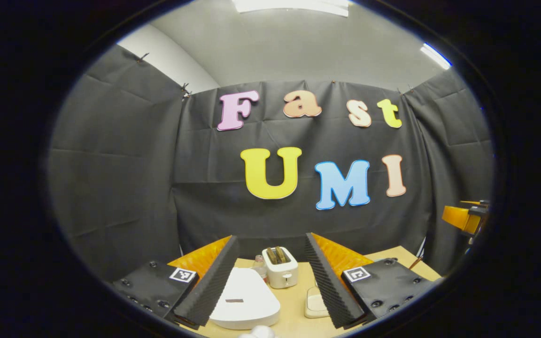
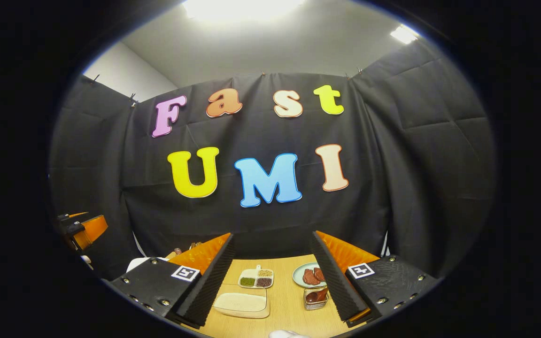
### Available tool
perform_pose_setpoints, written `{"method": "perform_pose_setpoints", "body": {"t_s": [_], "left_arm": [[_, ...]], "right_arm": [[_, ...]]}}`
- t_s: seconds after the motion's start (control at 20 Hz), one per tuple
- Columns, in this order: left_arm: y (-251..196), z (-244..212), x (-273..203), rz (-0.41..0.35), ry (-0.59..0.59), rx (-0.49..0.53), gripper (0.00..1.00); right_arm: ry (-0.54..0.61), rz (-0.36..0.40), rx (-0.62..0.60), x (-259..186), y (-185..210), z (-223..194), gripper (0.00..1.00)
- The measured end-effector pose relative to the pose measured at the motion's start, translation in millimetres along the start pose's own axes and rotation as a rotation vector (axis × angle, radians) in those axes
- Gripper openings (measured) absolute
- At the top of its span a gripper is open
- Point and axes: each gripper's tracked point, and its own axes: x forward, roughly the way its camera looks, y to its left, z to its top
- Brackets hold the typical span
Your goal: Close the left gripper, press the button to open the rice cooker; take a wooden spoon from the chopstick holder with the right hand, scoop a spoonful of rice and pour it into the rice cooker, then put the wooden spoon back into the chopstick holder.
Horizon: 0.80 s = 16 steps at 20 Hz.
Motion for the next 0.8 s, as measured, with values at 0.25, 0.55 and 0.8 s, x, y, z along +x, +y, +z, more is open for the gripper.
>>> {"method": "perform_pose_setpoints", "body": {"t_s": [0.25, 0.55, 0.8], "left_arm": [[3.2, 2.0, -1.9, 0.005, -0.006, -0.006, 0.96], [4.3, 2.9, -4.5, 0.007, -0.006, -0.001, 0.96], [4.3, 4.7, -5.5, 0.004, -0.011, -0.002, 0.96]], "right_arm": [[0.002, 0.001, -0.012, -1.3, 2.0, 0.3, 0.99], [-0.001, 0.006, -0.010, -2.4, 3.4, 2.9, 0.99], [-0.006, 0.004, -0.010, -3.4, 3.1, 3.7, 0.99]]}}
